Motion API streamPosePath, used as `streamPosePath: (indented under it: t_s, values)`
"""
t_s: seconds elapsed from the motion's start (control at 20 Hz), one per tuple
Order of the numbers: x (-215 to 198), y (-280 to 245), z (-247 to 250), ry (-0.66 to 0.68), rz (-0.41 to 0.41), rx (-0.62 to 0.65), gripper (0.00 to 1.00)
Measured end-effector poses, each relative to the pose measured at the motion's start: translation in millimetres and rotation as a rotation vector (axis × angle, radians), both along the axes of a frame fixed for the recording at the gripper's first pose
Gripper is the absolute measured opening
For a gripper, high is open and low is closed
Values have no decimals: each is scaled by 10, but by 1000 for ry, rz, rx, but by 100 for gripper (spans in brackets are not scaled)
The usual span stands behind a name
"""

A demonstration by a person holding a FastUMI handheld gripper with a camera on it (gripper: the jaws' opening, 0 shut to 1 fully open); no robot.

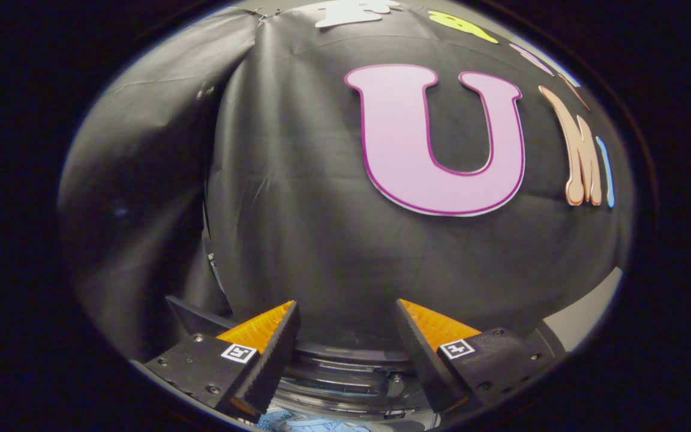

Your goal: Put the clothes into the washing machine and then close the washing machine lid.

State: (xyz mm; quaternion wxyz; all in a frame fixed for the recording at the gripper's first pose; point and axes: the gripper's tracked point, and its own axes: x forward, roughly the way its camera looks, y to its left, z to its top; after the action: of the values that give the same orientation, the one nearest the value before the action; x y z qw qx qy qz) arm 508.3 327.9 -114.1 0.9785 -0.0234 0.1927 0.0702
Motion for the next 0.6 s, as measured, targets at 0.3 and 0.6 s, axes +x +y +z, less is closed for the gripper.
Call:
streamPosePath:
  t_s: [0.3,0.6]
  values:
    - [-99,-19,50,-4,-13,24,95]
    - [-443,-12,150,-26,13,34,96]
